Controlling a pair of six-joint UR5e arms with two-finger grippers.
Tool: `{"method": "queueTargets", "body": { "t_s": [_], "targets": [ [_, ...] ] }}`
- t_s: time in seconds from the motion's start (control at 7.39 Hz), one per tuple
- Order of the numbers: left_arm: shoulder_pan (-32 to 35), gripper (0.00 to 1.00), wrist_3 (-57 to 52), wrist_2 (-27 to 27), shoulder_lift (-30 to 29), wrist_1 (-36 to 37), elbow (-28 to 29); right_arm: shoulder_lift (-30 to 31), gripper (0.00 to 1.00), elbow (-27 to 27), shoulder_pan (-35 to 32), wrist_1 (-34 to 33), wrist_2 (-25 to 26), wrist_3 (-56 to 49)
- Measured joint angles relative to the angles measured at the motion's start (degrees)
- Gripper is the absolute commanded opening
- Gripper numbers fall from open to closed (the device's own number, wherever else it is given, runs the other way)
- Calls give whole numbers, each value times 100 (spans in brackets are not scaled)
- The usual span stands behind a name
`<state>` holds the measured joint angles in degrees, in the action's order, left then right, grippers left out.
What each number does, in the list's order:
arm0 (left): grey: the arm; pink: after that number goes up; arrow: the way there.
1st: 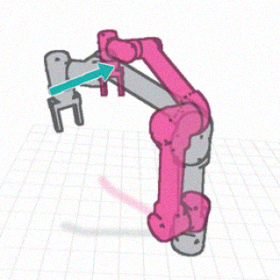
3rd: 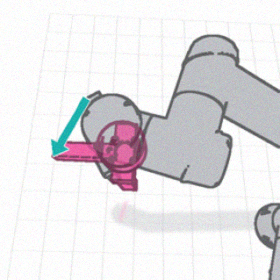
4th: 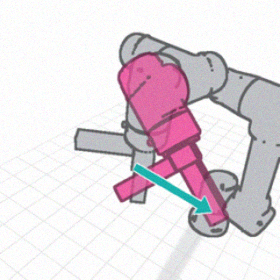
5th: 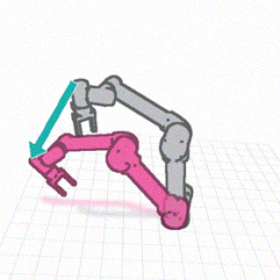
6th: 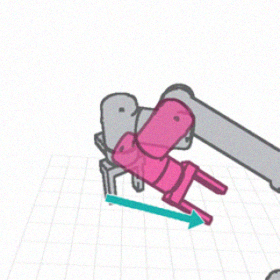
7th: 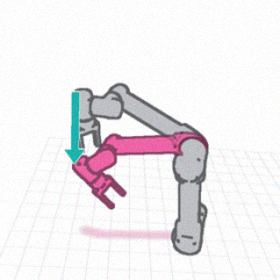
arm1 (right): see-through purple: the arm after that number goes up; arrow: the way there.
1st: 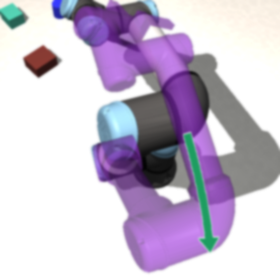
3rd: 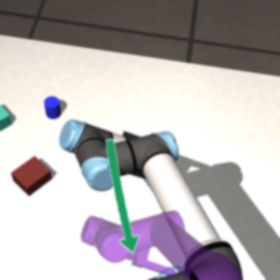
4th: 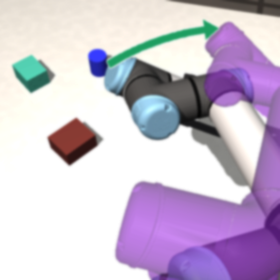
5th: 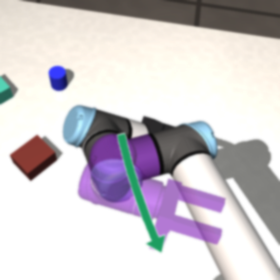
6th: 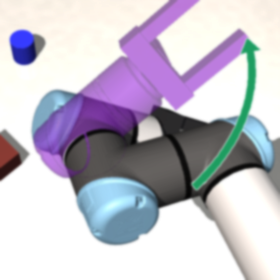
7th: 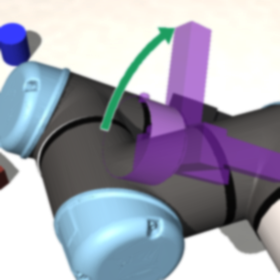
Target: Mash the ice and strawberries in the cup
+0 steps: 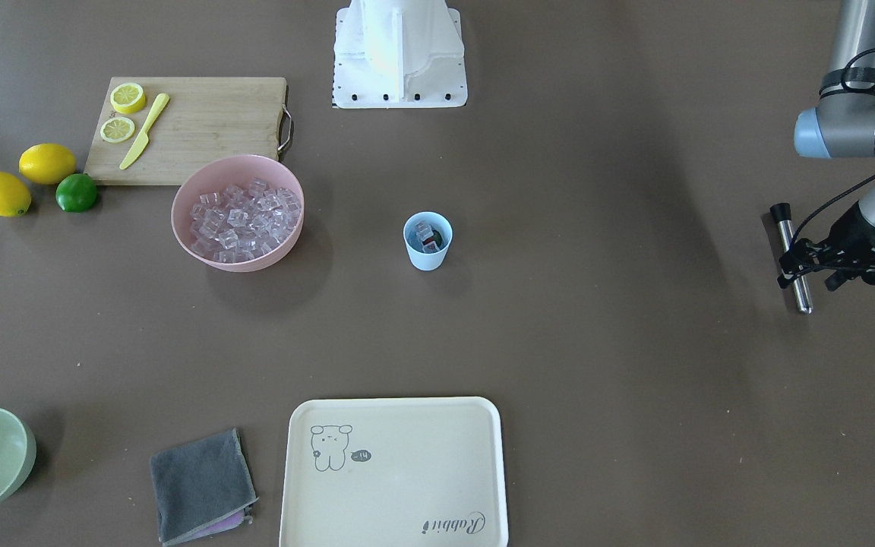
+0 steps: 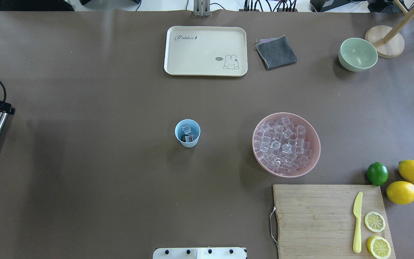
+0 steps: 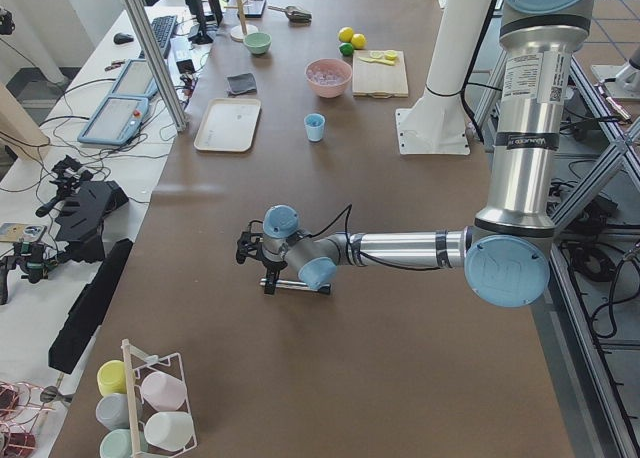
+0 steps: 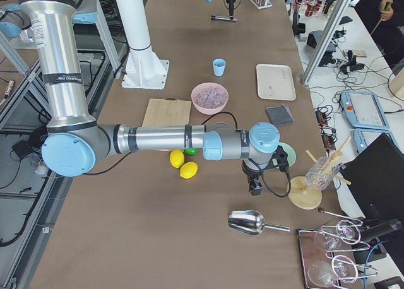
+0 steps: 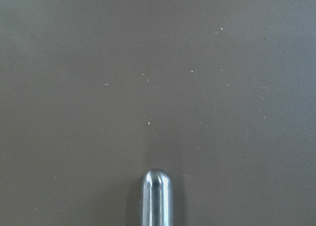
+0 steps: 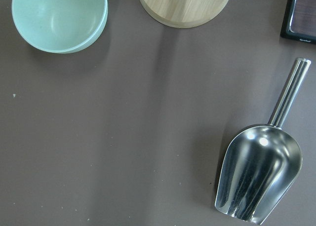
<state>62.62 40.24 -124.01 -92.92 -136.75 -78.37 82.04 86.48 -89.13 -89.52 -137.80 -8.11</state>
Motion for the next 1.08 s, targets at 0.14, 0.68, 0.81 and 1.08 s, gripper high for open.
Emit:
{"method": "queueTargets", "body": {
  "t_s": [0.14, 0.68, 0.81, 1.08],
  "targets": [
    [-5, 86, 6, 0, 24, -5, 1, 9, 100, 10, -43, -1, -1, -23],
    [-23, 80, 7, 0, 102, -10, 13, 9, 100, 8, -102, -4, 7, -75],
    [-26, 81, 7, 0, 108, -10, 15, 8, 100, 16, -104, -4, 7, -76],
    [-28, 97, 0, 0, 140, -10, 0, 9, 100, 24, -105, -4, 7, -77]
  ]
}}
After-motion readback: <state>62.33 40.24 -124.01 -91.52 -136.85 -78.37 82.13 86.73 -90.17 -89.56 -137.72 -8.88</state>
